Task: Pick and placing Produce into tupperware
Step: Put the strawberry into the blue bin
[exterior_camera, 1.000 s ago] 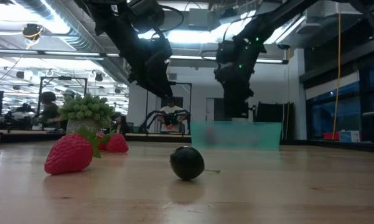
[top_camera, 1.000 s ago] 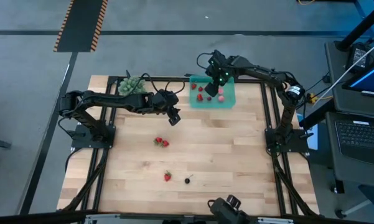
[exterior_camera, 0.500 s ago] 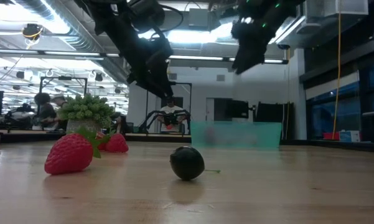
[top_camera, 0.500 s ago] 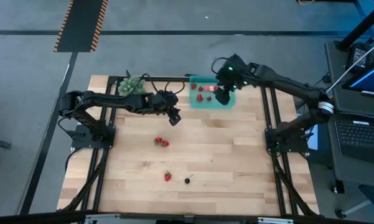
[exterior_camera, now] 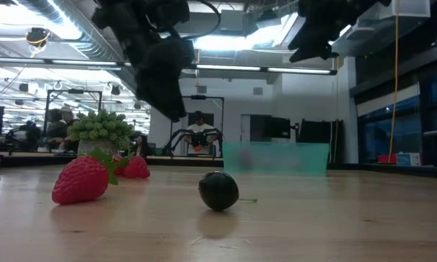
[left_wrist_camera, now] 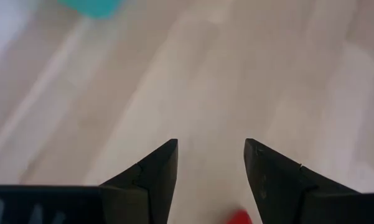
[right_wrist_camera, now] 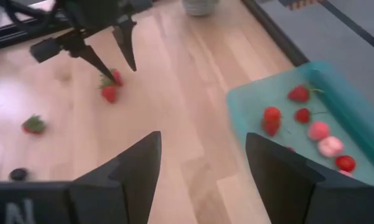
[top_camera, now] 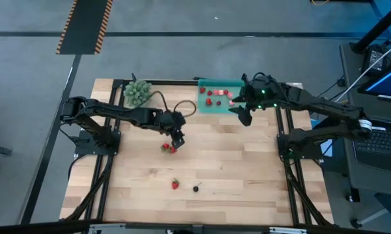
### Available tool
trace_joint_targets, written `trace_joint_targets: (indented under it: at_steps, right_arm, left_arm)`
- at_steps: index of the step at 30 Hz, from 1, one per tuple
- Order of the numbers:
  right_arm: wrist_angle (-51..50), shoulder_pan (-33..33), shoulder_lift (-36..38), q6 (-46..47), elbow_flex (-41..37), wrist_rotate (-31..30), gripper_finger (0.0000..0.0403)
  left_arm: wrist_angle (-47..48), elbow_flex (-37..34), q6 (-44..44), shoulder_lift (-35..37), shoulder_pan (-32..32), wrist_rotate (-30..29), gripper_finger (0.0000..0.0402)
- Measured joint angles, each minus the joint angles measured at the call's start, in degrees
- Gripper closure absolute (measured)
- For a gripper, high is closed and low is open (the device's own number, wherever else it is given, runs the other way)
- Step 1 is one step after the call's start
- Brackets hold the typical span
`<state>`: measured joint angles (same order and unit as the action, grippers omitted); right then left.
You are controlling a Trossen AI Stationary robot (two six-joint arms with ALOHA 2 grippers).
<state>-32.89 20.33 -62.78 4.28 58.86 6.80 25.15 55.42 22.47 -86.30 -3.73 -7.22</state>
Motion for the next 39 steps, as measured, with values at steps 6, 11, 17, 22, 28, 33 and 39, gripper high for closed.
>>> trace_joint_targets:
  at_steps: [6,11,17,22,28,33,39]
  right_arm:
    - [1.4,-4.6,2.4,-0.1,-2.8,0.1,0.0167]
    - [1.7,-7.2,2.6,-0.1,-4.3,0.2,0.0167]
    - [2.2,-8.7,2.6,-0.1,-6.1,0.2,0.0167]
    - [2.3,-9.0,2.6,0.0,-6.8,0.2,0.0167]
    - [2.7,-9.0,2.6,0.0,-6.8,0.2,0.0167]
    - [2.7,-9.0,2.6,0.0,-6.8,0.2,0.0167]
    - [2.8,-9.0,2.6,0.0,-6.8,0.2,0.0167]
  left_arm:
    - [2.5,0.0,4.0,0.0,6.7,0.1,0.0225]
    - [2.5,0.0,8.5,0.0,11.8,0.1,0.0225]
    - [2.9,0.0,9.9,0.0,16.3,-0.5,0.0225]
    - [3.7,0.0,10.5,-0.4,16.0,-2.5,0.0225]
    - [5.2,0.0,10.4,-1.5,13.4,-2.6,0.0201]
    - [5.9,0.0,9.9,-2.6,11.6,-2.0,0.0162]
    - [5.3,0.0,8.9,-4.5,9.9,-1.9,0.0136]
